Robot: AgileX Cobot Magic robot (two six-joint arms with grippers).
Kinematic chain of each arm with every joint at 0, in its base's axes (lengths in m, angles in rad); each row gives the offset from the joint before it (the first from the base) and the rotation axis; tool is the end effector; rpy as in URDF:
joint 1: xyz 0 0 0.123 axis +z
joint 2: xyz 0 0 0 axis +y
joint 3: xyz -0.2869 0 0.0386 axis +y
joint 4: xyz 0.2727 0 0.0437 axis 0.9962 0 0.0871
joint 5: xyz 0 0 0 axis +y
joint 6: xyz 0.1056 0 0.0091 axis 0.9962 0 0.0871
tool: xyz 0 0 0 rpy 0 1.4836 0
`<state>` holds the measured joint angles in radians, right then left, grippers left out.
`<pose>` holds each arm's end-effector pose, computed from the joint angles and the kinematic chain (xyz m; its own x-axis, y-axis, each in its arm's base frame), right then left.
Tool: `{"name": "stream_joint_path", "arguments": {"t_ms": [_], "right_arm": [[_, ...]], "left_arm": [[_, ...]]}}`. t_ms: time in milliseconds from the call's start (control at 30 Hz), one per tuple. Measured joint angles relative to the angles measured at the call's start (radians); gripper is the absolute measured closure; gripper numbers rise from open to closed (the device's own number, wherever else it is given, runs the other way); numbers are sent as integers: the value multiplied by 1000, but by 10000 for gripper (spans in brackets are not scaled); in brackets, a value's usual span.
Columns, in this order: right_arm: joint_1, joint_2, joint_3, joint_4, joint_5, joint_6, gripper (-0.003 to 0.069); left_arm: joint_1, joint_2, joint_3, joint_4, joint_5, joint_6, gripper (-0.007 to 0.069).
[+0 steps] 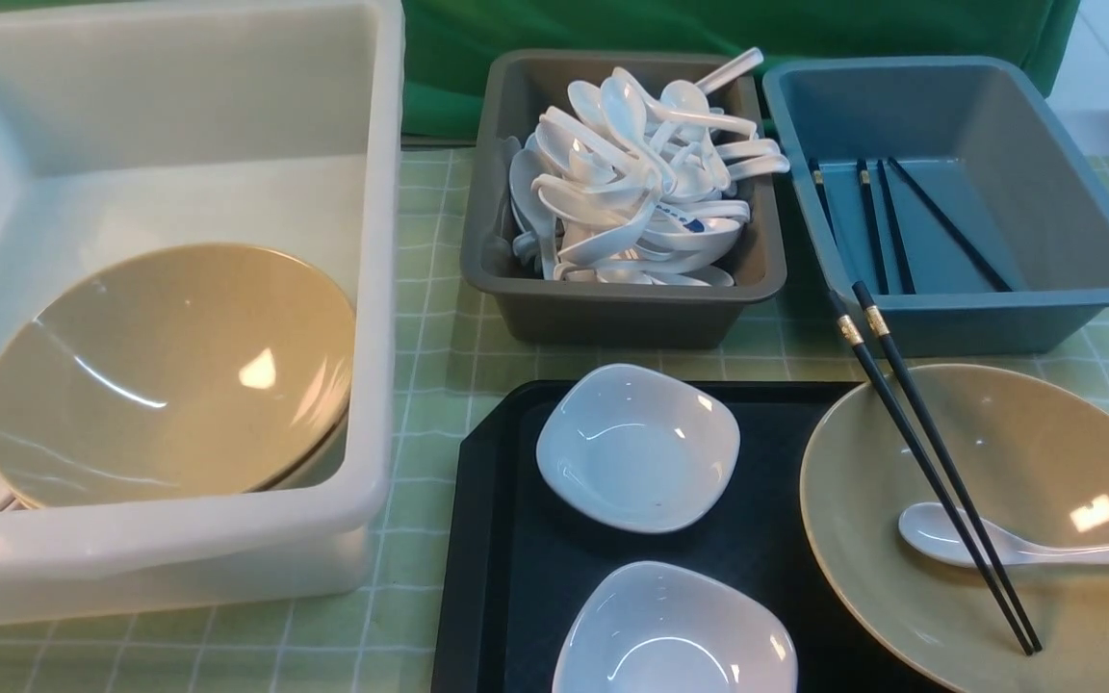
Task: On green table put chopsticks spoon bowls plates into blue grey white boxes.
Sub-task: 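Move the grippers toward the tableware on the black tray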
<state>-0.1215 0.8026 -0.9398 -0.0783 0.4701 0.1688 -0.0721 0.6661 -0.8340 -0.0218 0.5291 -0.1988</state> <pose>0.1934 -0.0274 0.4110 -0.2237 0.1268 -0.9664 0.1782 0.9801 0.0873 0.1613 -0.0128 0.3905 -0.2813 -0.1961 -0.9394 0.0224 0.9773 -0.2108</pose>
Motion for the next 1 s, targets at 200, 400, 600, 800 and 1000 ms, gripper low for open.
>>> {"name": "stream_joint_path", "arguments": {"t_ms": [200, 400, 600, 800, 1000], "right_arm": [[-1, 173, 5, 333, 241, -331, 421], [93, 396, 5, 605, 347, -794, 414], [240, 578, -16, 629, 367, -846, 414], [240, 617, -33, 626, 322, -826, 414], [208, 618, -39, 575, 246, -819, 407]], "left_arm": [[-102, 53, 83, -240, -7, 98, 627], [-276, 168, 92, -550, -5, 365, 627], [-380, 318, 92, -789, 17, 598, 627], [-386, 350, 92, -870, 61, 726, 627], [-386, 350, 92, -872, 64, 782, 627]]}}
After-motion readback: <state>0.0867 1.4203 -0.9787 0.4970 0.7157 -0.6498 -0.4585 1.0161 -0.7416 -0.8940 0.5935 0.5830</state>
